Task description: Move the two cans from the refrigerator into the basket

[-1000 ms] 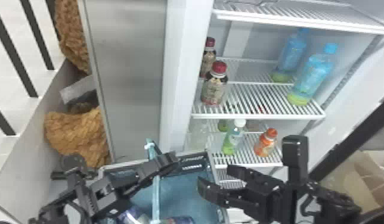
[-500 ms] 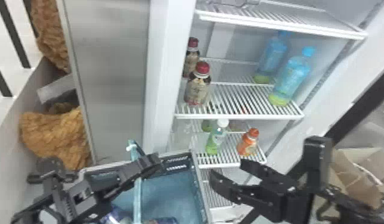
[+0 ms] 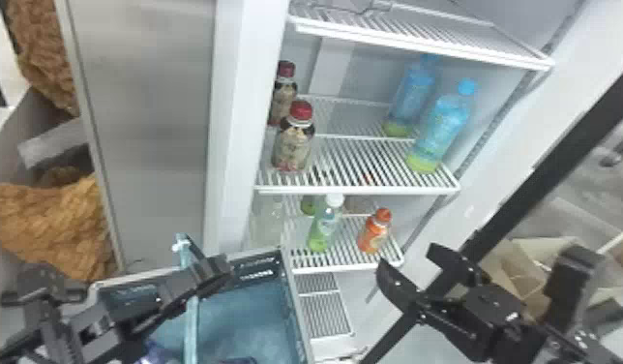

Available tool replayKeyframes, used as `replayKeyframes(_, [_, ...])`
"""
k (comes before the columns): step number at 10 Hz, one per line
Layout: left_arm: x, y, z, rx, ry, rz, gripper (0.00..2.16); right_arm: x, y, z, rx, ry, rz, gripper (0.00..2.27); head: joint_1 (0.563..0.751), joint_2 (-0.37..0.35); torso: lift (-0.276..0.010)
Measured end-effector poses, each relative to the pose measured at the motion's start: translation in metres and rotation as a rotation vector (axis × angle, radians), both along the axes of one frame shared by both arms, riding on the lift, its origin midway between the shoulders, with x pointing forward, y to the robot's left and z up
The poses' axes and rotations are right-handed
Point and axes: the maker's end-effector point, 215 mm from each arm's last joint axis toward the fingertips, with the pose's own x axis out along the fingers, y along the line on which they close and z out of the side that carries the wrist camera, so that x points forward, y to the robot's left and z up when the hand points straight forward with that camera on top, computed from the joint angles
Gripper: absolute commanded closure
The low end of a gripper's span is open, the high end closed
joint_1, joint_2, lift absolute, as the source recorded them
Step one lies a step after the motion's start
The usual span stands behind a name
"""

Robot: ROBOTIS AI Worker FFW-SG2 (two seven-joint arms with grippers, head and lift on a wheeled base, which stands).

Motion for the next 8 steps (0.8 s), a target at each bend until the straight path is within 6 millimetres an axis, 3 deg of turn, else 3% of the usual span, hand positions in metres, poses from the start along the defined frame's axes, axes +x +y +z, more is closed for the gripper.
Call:
replayKeyframes(3, [0.0, 0.001, -0.001, 0.002, 0.004, 0.004, 1.19, -0.013, -0.018, -0.007, 0.027, -0.091, -0.024, 0.11, 0.695, -0.35, -0.031])
replayKeyframes(8, [0.0, 0.008, -0.006, 0.007, 0.012, 0.018, 1.19, -0.056, -0.052, -0.033, 0.034, -0.169, -0.096, 0.11, 0.695, -0.35, -0.031])
